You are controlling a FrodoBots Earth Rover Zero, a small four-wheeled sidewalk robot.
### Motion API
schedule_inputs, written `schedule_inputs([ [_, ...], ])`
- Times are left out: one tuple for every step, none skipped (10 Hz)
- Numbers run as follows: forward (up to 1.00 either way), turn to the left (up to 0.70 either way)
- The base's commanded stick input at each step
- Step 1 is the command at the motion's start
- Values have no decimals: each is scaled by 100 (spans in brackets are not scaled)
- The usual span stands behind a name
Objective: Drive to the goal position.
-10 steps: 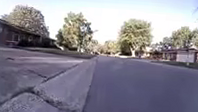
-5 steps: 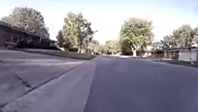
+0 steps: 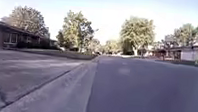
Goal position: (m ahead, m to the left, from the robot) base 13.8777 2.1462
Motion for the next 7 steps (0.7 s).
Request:
schedule_inputs([
  [100,0],
  [100,0],
  [100,0],
  [100,0],
  [100,0],
  [100,0],
  [100,0],
])
